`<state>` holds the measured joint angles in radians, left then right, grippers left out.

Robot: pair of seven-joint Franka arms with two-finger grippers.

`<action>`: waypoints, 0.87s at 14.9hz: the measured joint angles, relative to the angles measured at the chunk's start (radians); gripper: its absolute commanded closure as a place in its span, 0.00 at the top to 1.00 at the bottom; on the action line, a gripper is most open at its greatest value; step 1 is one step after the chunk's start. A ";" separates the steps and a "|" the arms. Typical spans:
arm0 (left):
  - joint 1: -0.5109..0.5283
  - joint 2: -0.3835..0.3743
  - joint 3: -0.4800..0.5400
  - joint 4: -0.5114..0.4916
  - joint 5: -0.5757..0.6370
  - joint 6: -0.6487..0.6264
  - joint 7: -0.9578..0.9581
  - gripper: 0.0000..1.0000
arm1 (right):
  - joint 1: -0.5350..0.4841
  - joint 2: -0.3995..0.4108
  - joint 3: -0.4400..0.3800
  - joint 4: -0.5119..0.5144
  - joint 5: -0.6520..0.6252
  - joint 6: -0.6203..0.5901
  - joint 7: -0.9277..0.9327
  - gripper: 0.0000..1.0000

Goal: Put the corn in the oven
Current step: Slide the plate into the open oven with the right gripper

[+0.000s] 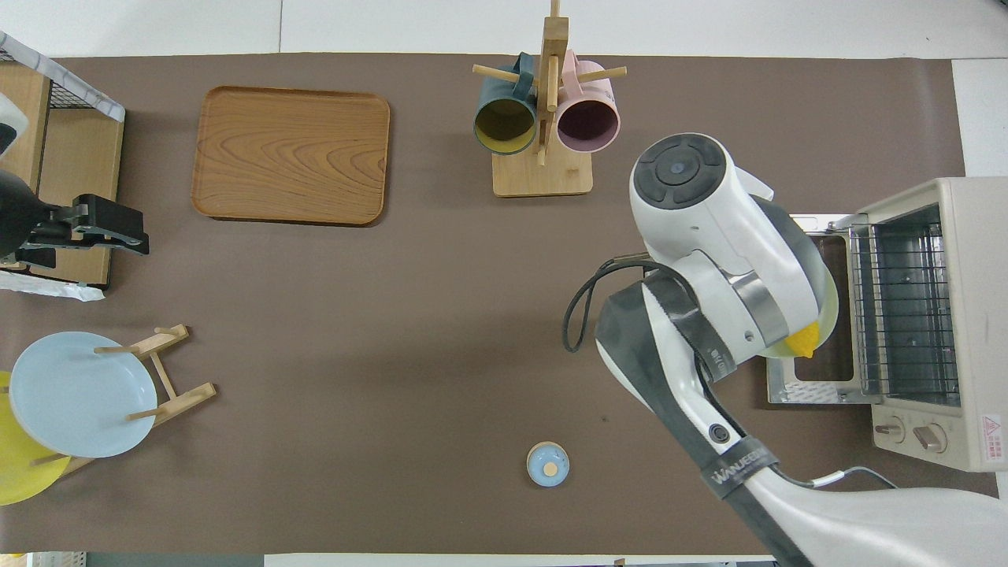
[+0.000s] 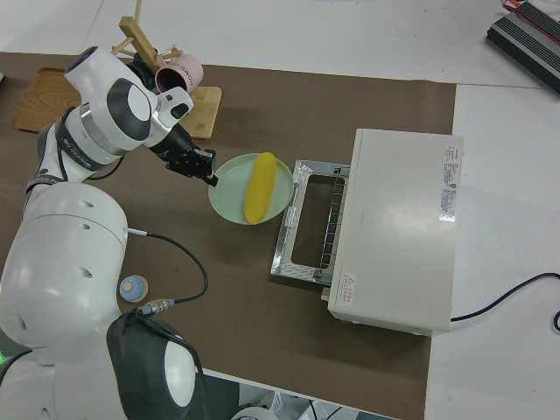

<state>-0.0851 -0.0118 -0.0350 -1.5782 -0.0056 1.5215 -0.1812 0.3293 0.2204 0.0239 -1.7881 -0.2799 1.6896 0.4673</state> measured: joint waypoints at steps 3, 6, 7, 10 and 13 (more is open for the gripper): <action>0.000 0.003 0.000 0.000 0.000 -0.004 0.002 1.00 | -0.106 -0.027 -0.001 -0.043 -0.001 0.005 -0.039 0.00; 0.000 0.003 -0.003 0.000 0.000 -0.005 0.003 1.00 | -0.210 -0.068 -0.003 -0.109 -0.001 0.067 -0.124 0.00; 0.000 0.003 -0.004 0.000 0.000 -0.005 0.003 1.00 | -0.242 -0.079 -0.003 -0.135 -0.001 0.096 -0.154 0.00; 0.000 0.003 -0.004 0.000 0.000 -0.005 0.003 1.00 | -0.300 -0.099 -0.003 -0.206 -0.001 0.170 -0.188 0.00; 0.001 0.003 -0.002 0.000 0.000 -0.008 0.003 1.00 | -0.310 -0.114 -0.003 -0.239 -0.021 0.186 -0.188 0.00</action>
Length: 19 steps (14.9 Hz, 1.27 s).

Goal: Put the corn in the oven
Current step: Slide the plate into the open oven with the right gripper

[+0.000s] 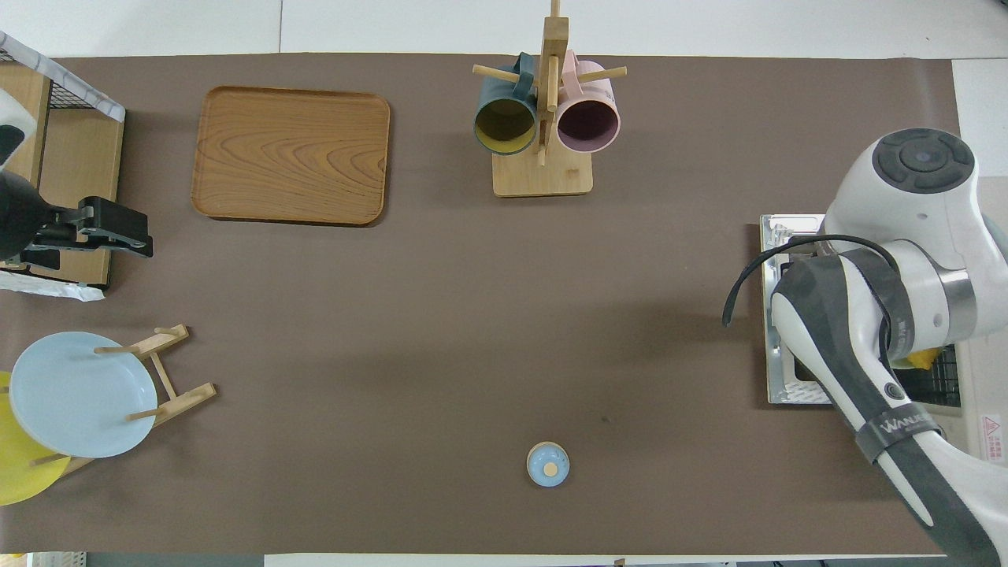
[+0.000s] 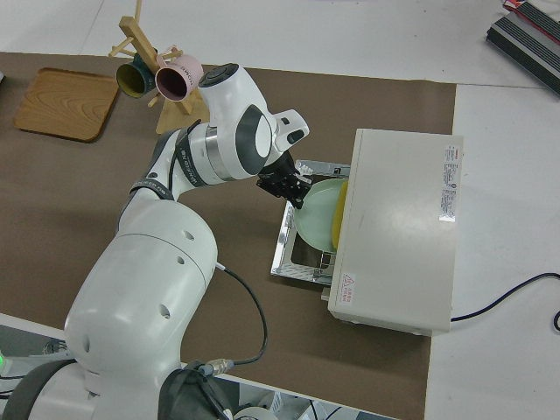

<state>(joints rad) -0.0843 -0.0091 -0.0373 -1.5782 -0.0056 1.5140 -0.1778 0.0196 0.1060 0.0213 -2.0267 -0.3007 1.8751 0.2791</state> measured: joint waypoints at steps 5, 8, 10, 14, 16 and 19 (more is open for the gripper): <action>0.001 0.001 0.002 0.000 0.000 -0.001 0.000 1.00 | -0.069 -0.011 0.000 -0.016 -0.008 0.017 -0.074 0.00; 0.001 0.001 0.002 0.000 0.000 -0.002 0.000 1.00 | -0.083 -0.012 0.001 -0.029 -0.008 0.025 -0.088 0.35; 0.001 0.001 0.002 0.000 0.000 -0.002 0.000 1.00 | -0.082 -0.012 0.007 -0.037 -0.008 0.040 -0.088 0.37; 0.001 0.001 0.002 0.000 0.000 -0.002 0.000 1.00 | -0.077 -0.013 0.017 -0.042 -0.008 0.055 -0.088 0.42; 0.001 0.001 0.002 0.000 0.000 -0.002 0.000 1.00 | -0.061 -0.014 0.023 -0.041 -0.008 0.058 -0.088 0.54; 0.001 0.001 0.002 0.000 0.000 -0.002 0.000 1.00 | 0.014 -0.024 0.024 -0.031 -0.008 0.050 -0.082 0.61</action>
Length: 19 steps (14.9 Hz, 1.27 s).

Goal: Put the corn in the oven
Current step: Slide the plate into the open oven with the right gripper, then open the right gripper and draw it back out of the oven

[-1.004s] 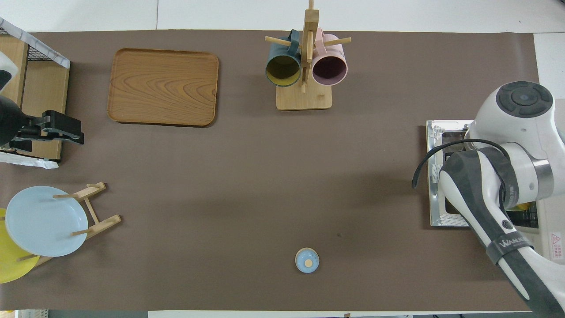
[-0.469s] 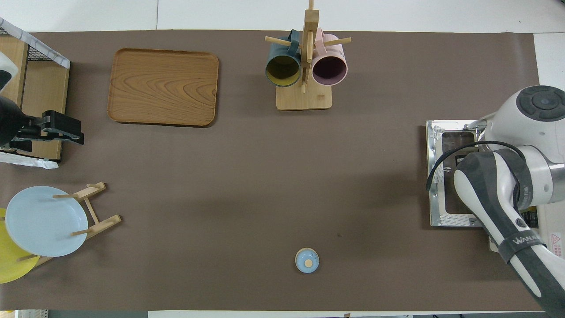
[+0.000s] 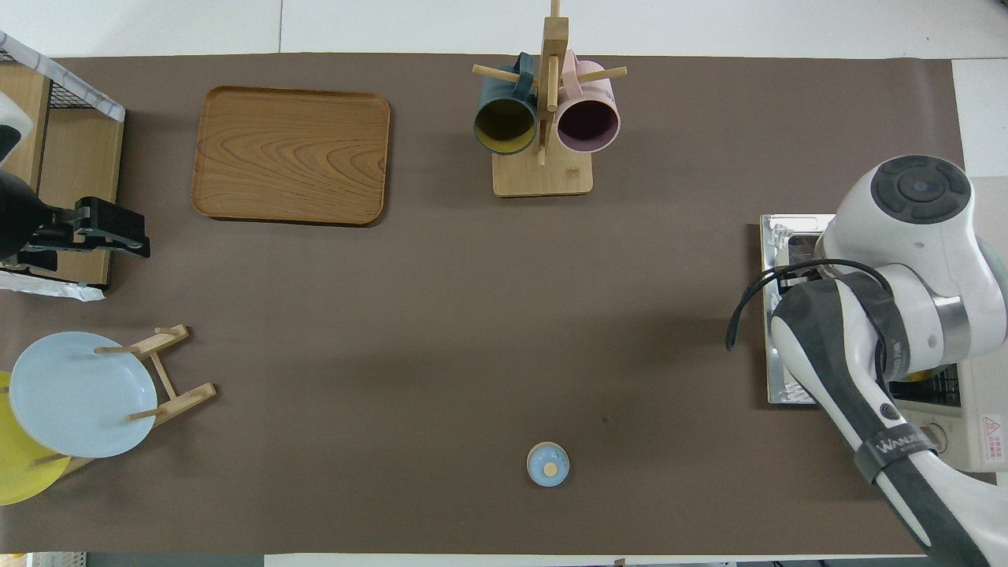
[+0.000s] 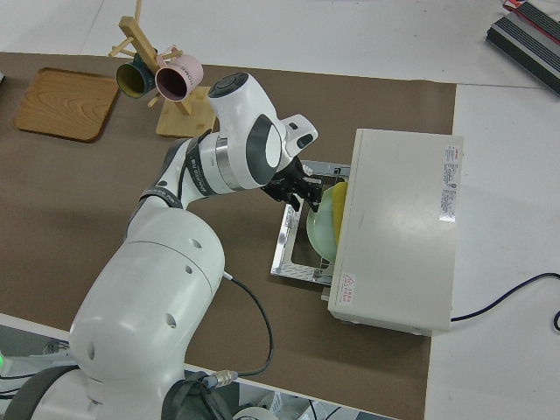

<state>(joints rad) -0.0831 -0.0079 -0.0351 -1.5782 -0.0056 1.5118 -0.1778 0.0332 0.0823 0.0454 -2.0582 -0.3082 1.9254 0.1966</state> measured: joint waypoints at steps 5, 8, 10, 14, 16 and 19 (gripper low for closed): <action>0.000 0.000 0.000 0.000 0.000 0.000 0.000 1.00 | 0.042 -0.019 0.001 -0.041 0.165 -0.004 0.010 0.00; 0.000 0.000 0.000 0.000 0.000 0.000 0.000 1.00 | 0.042 -0.049 0.000 -0.185 0.211 0.152 0.013 0.00; 0.000 0.000 0.000 0.000 0.000 0.000 0.000 1.00 | 0.041 -0.066 -0.001 -0.276 0.214 0.240 0.018 0.00; 0.000 0.000 0.000 0.000 0.000 0.000 0.000 1.00 | 0.039 -0.096 -0.001 -0.349 0.215 0.276 0.027 0.00; 0.000 0.000 0.000 0.000 0.000 -0.001 0.000 1.00 | 0.036 -0.109 -0.003 -0.377 0.215 0.297 0.027 0.00; 0.000 0.000 0.000 0.000 0.000 -0.001 0.000 1.00 | 0.029 -0.117 -0.003 -0.397 0.215 0.310 0.028 0.00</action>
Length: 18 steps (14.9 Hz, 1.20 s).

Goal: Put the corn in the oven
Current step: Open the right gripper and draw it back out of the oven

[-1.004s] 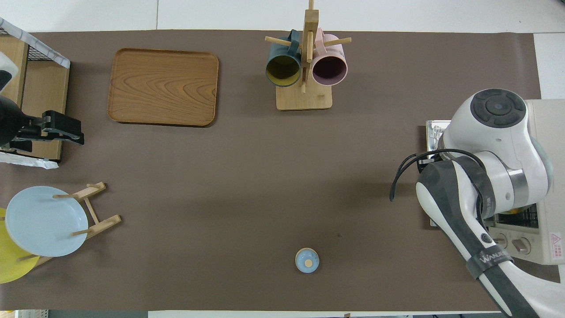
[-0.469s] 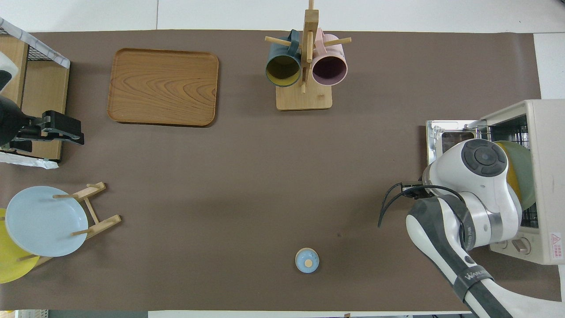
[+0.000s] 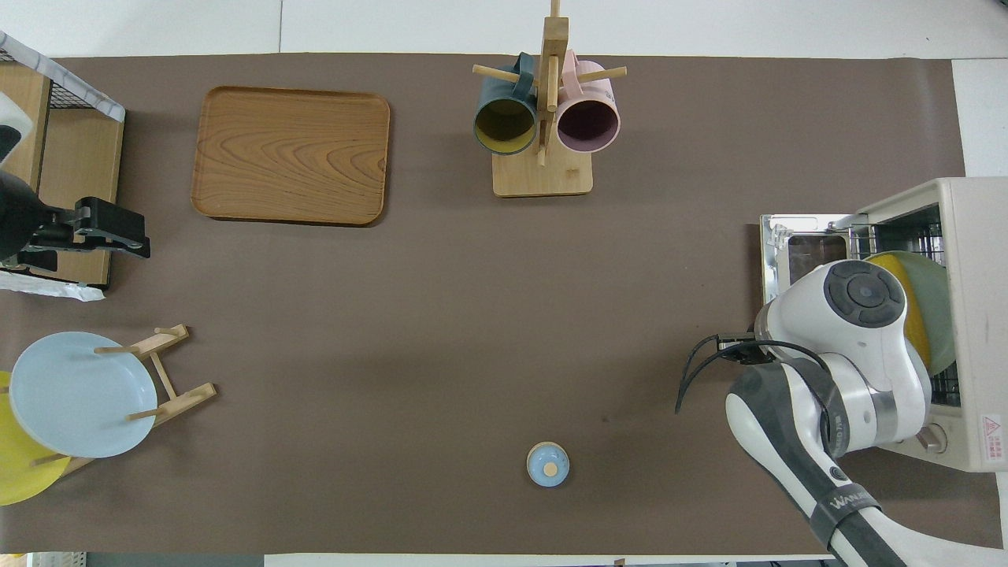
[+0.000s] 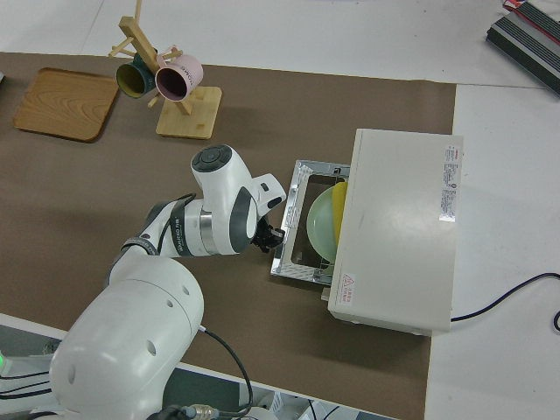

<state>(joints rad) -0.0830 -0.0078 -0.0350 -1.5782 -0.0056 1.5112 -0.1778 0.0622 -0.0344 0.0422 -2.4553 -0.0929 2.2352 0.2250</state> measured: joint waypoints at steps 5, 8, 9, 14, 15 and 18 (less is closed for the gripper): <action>0.000 0.000 0.000 0.000 0.000 0.000 0.000 1.00 | -0.028 -0.003 -0.001 -0.004 0.000 0.000 0.000 0.00; 0.000 0.000 0.000 0.000 0.000 0.000 0.000 1.00 | -0.029 -0.007 -0.001 -0.004 -0.001 0.000 0.000 0.00; 0.000 0.000 0.000 0.000 0.000 0.000 0.000 1.00 | -0.029 -0.008 -0.001 -0.003 -0.010 0.000 0.000 0.00; 0.000 0.000 0.000 0.000 0.000 0.000 0.000 1.00 | -0.009 -0.010 0.013 0.052 -0.103 -0.104 0.000 0.00; 0.000 0.000 0.000 0.000 0.000 0.000 0.000 1.00 | -0.004 -0.010 0.016 0.073 -0.119 -0.135 0.000 0.00; 0.000 0.000 0.000 0.000 0.000 0.000 0.000 1.00 | -0.001 -0.016 0.018 0.159 -0.168 -0.240 -0.001 0.00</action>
<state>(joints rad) -0.0830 -0.0078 -0.0351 -1.5782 -0.0056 1.5109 -0.1778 0.0614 -0.0500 0.0600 -2.2964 -0.2613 1.9953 0.2238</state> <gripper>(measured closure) 0.000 0.991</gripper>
